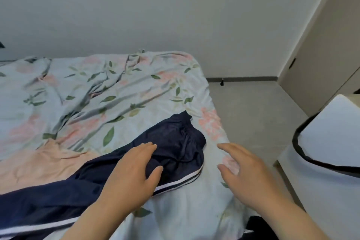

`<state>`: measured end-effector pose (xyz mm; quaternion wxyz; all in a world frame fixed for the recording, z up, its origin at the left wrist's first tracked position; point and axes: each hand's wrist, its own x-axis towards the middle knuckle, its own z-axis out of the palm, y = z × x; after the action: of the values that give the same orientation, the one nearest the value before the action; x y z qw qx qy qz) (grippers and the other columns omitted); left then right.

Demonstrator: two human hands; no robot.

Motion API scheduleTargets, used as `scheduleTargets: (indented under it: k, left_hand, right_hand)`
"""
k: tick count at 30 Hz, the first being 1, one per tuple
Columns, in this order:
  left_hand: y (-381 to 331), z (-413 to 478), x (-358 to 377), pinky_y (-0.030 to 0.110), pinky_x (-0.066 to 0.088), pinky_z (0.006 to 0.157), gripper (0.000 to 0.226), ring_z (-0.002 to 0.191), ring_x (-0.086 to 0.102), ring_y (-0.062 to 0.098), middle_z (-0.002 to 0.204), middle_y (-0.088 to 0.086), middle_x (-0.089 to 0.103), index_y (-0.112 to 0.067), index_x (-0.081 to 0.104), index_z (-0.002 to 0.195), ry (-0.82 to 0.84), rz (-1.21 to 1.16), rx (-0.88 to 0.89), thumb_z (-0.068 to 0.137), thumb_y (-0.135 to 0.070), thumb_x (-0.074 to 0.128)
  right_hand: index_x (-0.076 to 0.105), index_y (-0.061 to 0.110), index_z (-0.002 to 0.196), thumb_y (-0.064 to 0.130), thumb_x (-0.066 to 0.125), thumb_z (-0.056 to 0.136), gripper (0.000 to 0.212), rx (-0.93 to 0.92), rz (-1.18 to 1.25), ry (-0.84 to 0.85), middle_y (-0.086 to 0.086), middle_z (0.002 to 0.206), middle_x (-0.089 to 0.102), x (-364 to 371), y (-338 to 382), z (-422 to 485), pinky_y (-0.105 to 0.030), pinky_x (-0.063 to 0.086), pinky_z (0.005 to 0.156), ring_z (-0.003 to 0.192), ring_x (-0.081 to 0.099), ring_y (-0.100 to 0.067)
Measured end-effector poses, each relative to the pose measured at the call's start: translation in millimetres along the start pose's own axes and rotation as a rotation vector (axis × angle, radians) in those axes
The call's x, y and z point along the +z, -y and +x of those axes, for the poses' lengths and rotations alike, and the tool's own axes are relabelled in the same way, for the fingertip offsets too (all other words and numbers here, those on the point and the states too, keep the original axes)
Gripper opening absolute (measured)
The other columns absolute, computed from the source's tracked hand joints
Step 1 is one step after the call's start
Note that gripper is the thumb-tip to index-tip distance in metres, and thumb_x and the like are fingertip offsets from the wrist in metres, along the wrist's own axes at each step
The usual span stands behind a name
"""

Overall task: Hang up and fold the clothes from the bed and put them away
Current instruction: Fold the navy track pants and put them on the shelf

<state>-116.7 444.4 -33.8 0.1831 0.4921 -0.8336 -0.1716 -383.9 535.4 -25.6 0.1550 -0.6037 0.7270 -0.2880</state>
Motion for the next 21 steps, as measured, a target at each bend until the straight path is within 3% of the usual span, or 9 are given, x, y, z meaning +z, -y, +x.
scheduleTargets:
  k: [3, 5, 6, 9, 12, 15, 17, 18, 21]
  left_hand:
    - [60, -1, 5, 0.021, 0.02, 0.115, 0.061, 0.144, 0.028, 0.005, 0.156, -0.013, 0.034, -0.028, 0.037, 0.15, 0.053, 0.004, -0.137, 0.095, -0.047, 0.055]
    - [95, -4, 10, 0.024, 0.021, 0.117, 0.063, 0.146, 0.026, 0.008, 0.157, -0.009, 0.033, -0.026, 0.036, 0.151, 0.091, 0.03, -0.201, 0.095, -0.047, 0.054]
    - [112, -7, 13, 0.026, 0.02, 0.118, 0.064, 0.147, 0.024, 0.009, 0.159, -0.008, 0.031, -0.025, 0.034, 0.152, 0.112, 0.045, -0.228, 0.095, -0.048, 0.053]
    - [154, -15, 23, 0.028, 0.019, 0.12, 0.07, 0.15, 0.018, 0.011, 0.162, -0.008, 0.023, -0.025, 0.027, 0.155, 0.174, 0.058, -0.298, 0.095, -0.052, 0.052]
    - [176, -14, 32, 0.029, 0.026, 0.116, 0.072, 0.146, 0.027, 0.013, 0.159, -0.008, 0.03, -0.025, 0.031, 0.154, 0.236, 0.136, -0.317, 0.093, -0.056, 0.052]
    - [180, -1, 39, 0.036, 0.042, 0.098, 0.064, 0.121, 0.052, 0.022, 0.133, -0.003, 0.056, -0.022, 0.051, 0.141, 0.177, 0.21, -0.29, 0.087, -0.055, 0.057]
    - [174, 14, 46, 0.034, 0.042, 0.082, 0.046, 0.094, 0.052, 0.019, 0.099, -0.007, 0.056, -0.02, 0.064, 0.12, 0.058, 0.115, -0.245, 0.083, -0.048, 0.064]
    - [168, 23, 50, 0.033, 0.04, 0.079, 0.04, 0.088, 0.049, 0.016, 0.092, -0.011, 0.051, -0.021, 0.066, 0.113, 0.019, 0.069, -0.217, 0.083, -0.047, 0.064]
    - [144, 58, 67, 0.033, 0.041, 0.086, 0.049, 0.094, 0.048, 0.016, 0.099, -0.009, 0.051, -0.026, 0.062, 0.119, 0.028, 0.039, -0.097, 0.08, -0.053, 0.057]
  right_hand:
    - [0.054, 0.043, 0.133, 0.032, 0.065, 0.092, 0.045, 0.001, -0.001, 0.117, 0.05, 0.115, 0.037, 48, 9, 30, -0.005, 0.032, 0.099, 0.117, 0.042, 0.021]
    - [0.053, 0.046, 0.132, 0.033, 0.065, 0.092, 0.044, 0.042, 0.03, 0.184, 0.047, 0.118, 0.041, 77, 12, 46, 0.001, 0.031, 0.092, 0.111, 0.042, 0.024]
    - [0.052, 0.045, 0.134, 0.032, 0.065, 0.092, 0.046, 0.067, 0.052, 0.22, 0.042, 0.124, 0.043, 90, 13, 53, 0.001, 0.032, 0.09, 0.111, 0.045, 0.017]
    - [0.051, 0.036, 0.14, 0.03, 0.066, 0.092, 0.05, 0.143, 0.094, 0.297, 0.022, 0.141, 0.047, 125, 13, 73, -0.017, 0.036, 0.104, 0.117, 0.045, 0.003]
    - [0.049, 0.03, 0.143, 0.029, 0.066, 0.092, 0.054, 0.221, 0.07, 0.286, 0.013, 0.145, 0.045, 148, 6, 92, -0.019, 0.032, 0.104, 0.13, 0.043, -0.006]
    - [0.044, 0.031, 0.147, 0.032, 0.065, 0.092, 0.059, 0.296, 0.081, 0.299, 0.014, 0.148, 0.043, 159, -4, 104, -0.019, 0.031, 0.102, 0.136, 0.041, -0.009]
    - [0.044, 0.033, 0.147, 0.032, 0.066, 0.091, 0.06, 0.309, 0.121, 0.335, 0.017, 0.146, 0.045, 162, -11, 106, -0.02, 0.033, 0.105, 0.136, 0.043, -0.006]
    - [0.046, 0.034, 0.146, 0.031, 0.066, 0.091, 0.059, 0.309, 0.141, 0.343, 0.018, 0.143, 0.048, 163, -14, 106, -0.02, 0.036, 0.106, 0.134, 0.045, -0.005]
    - [0.059, 0.032, 0.132, 0.02, 0.064, 0.092, 0.042, 0.312, 0.18, 0.197, 0.029, 0.119, 0.054, 163, -21, 106, -0.015, 0.047, 0.095, 0.116, 0.055, 0.002]
